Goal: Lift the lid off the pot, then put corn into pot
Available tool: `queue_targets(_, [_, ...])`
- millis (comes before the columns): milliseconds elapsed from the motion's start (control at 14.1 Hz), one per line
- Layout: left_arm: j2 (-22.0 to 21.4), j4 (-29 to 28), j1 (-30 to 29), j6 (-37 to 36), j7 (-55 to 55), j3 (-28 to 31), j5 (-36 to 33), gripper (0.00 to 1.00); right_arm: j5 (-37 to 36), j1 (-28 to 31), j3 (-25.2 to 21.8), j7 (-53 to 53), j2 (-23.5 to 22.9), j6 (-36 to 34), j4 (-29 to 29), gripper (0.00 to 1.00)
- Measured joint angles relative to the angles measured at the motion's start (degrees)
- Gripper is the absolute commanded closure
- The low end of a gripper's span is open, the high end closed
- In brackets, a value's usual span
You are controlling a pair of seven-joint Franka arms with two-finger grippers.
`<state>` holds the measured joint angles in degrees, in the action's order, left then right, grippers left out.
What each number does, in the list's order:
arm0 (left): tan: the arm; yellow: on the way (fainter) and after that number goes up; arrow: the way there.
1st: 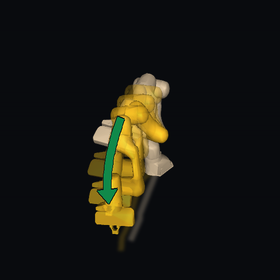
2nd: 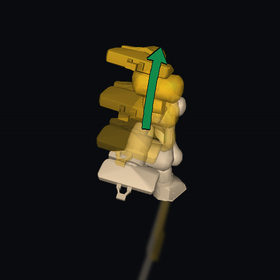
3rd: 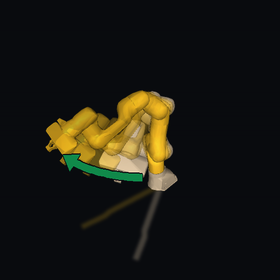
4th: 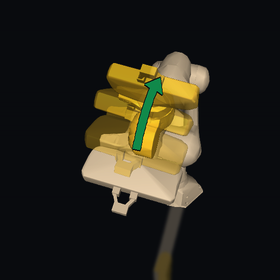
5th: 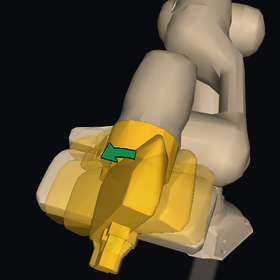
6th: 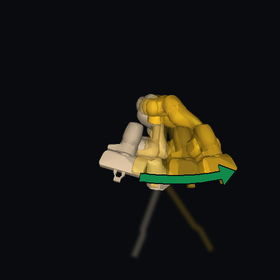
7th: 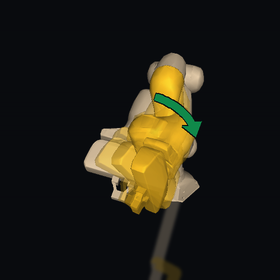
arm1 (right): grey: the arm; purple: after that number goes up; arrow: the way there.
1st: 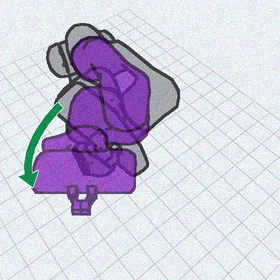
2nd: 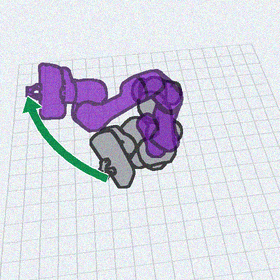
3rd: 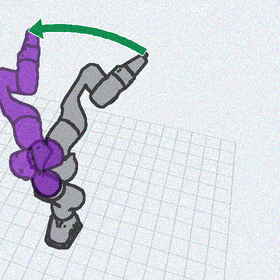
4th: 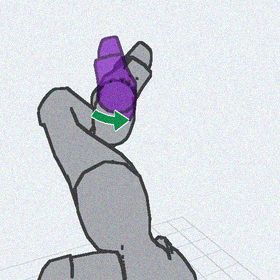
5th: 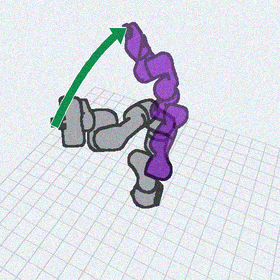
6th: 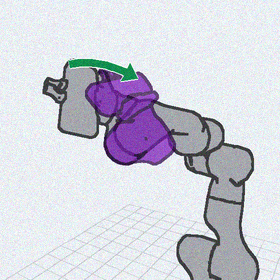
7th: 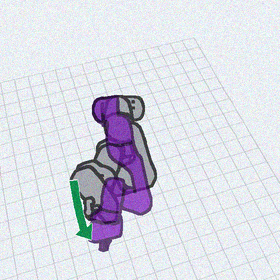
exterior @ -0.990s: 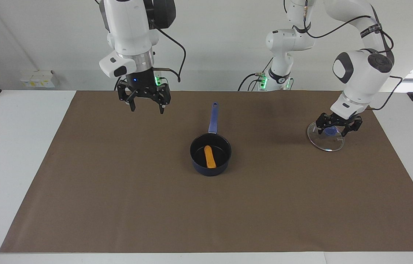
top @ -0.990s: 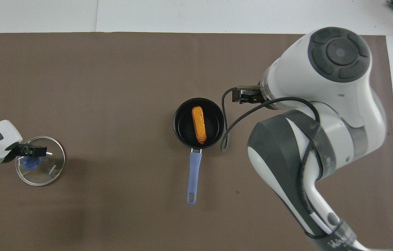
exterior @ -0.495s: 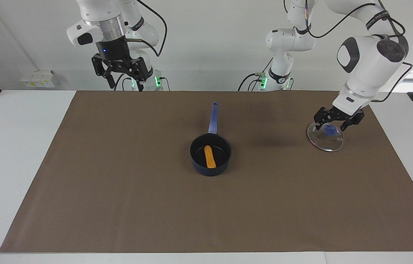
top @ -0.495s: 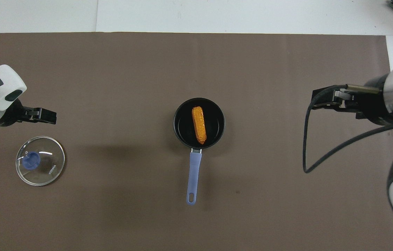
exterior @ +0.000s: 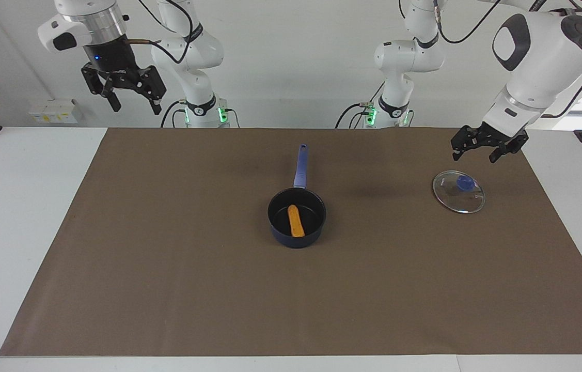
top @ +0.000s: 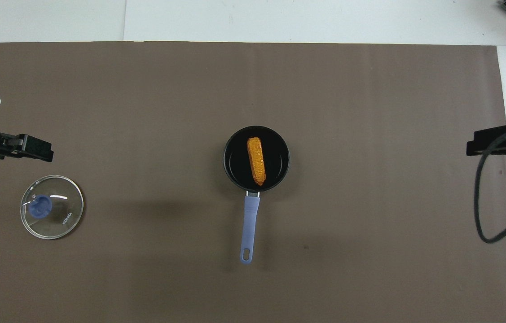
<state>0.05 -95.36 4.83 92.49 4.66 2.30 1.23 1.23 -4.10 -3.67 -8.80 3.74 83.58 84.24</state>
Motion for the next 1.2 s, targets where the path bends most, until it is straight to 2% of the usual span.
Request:
queue_targets(283, [-0.45, 3.48, 0.00, -4.62, 0.00, 0.01, -0.01, 0.00, -0.07, 0.09, -3.51, 6.40, 0.80, -0.79, 0.99, 0.00])
queue_targets(848, [-1.05, 3.84, 0.00, -7.45, 0.00, 0.08, -0.01, 0.00, -0.54, -1.02, -3.82, 7.86, 0.90, -0.41, 3.97, 0.00])
queue_targets(1202, [-0.98, 7.18, 0.00, -11.48, 0.00, 0.11, -0.01, 0.00, -0.52, -1.06, -4.02, 7.87, 0.91, -0.28, 4.17, 0.00])
